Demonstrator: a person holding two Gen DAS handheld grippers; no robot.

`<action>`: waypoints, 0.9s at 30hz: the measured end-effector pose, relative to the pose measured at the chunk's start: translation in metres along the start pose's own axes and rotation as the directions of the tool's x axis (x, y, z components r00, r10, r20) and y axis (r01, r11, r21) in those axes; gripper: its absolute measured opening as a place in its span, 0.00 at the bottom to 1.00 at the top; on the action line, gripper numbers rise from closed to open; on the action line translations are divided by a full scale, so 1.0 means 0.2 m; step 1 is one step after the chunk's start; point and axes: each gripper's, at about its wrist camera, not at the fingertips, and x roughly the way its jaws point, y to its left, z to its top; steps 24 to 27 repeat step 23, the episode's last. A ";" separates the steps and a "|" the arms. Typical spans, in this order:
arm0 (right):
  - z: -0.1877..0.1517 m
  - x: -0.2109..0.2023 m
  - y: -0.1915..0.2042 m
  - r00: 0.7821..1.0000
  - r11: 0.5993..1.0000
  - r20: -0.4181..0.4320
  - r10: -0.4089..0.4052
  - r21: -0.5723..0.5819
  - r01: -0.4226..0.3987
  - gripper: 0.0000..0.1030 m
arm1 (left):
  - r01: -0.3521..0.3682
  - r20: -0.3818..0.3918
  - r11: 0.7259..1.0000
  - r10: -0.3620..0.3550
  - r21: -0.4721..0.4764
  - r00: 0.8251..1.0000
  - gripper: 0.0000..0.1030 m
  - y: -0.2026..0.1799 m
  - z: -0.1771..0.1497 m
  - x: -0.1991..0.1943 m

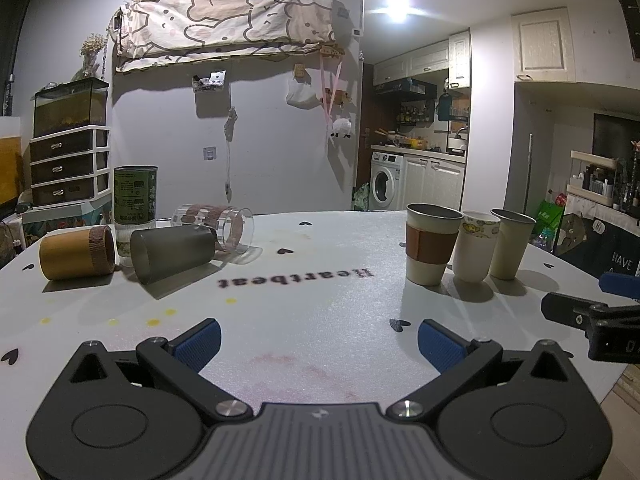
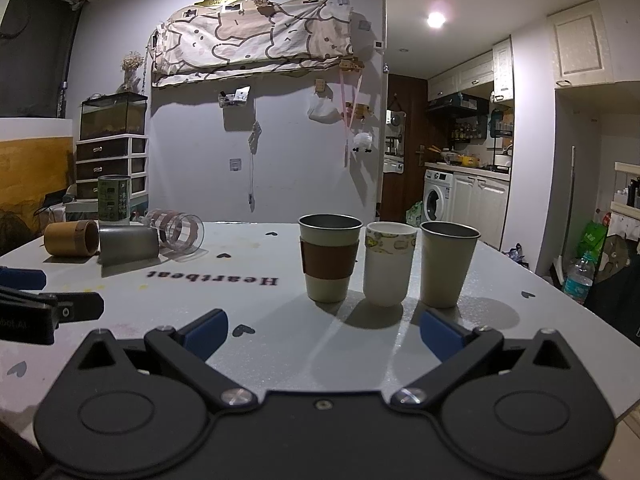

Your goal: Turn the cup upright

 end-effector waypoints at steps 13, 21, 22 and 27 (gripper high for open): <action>0.00 0.01 0.01 1.000 1.000 -0.002 0.002 -0.002 -0.002 1.00 | -0.004 0.001 1.000 0.004 0.003 1.000 1.00 0.00 0.00 0.00; 0.00 0.00 0.00 1.000 1.000 -0.001 0.002 -0.002 -0.002 1.00 | -0.004 0.000 1.000 0.004 0.000 1.000 1.00 0.00 0.00 0.00; 0.00 0.00 0.00 1.000 1.000 -0.002 0.002 -0.002 -0.002 1.00 | -0.005 0.000 1.000 0.005 0.001 1.000 1.00 0.00 0.00 0.00; 0.00 0.00 0.00 1.000 1.000 -0.001 0.002 -0.003 -0.002 1.00 | -0.004 0.000 1.000 0.004 0.001 1.000 1.00 0.00 0.00 0.00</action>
